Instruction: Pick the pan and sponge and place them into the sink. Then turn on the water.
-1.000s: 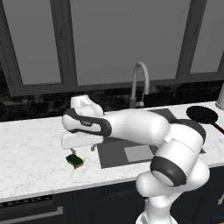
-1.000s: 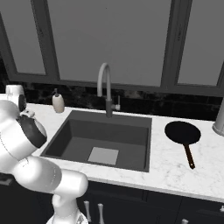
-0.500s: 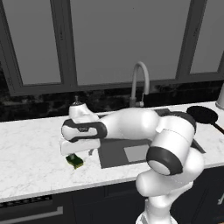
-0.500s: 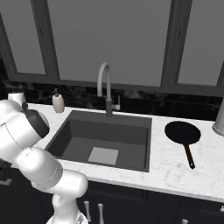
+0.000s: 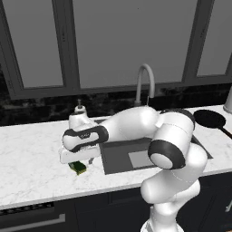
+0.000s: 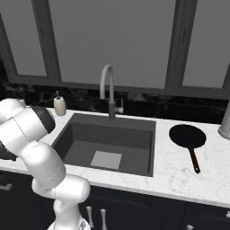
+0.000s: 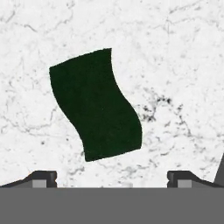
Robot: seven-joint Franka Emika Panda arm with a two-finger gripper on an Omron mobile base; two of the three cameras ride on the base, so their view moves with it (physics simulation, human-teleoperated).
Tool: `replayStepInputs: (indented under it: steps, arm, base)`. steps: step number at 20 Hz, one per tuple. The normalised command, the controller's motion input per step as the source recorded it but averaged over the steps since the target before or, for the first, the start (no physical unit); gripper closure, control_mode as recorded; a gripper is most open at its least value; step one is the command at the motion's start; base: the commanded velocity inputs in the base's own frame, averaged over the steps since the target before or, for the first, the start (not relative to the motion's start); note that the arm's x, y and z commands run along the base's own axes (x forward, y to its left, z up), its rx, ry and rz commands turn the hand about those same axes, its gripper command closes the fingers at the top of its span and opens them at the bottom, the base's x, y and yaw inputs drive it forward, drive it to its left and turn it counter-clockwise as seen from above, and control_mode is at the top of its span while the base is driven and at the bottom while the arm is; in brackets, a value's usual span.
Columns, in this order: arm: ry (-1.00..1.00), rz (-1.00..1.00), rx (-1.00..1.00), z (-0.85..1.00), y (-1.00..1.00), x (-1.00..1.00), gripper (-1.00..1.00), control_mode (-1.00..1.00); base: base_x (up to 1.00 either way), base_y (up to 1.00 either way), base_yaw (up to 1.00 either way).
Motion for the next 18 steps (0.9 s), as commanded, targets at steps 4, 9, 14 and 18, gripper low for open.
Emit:
replayStepInputs:
  steps: [4, 9, 14, 18]
  arm:
    - [0.0, 0.0, 0.0, -0.22, 0.0, 0.21, -1.0, -1.0]
    - [0.0, 0.0, 0.0, -0.27, 0.06, 0.12, -1.0, -1.0]
    - [0.0, 0.02, 0.0, -0.32, 0.15, 0.0, -1.0, -1.0]
    - [0.0, 0.03, 0.0, -0.33, 0.15, 0.0, -1.0, -1.0]
  base:
    - [0.0, 0.0, 0.0]
    - [0.0, 0.0, 0.0]
    - [0.0, 0.0, 0.0]
    - [0.0, 0.0, 0.0]
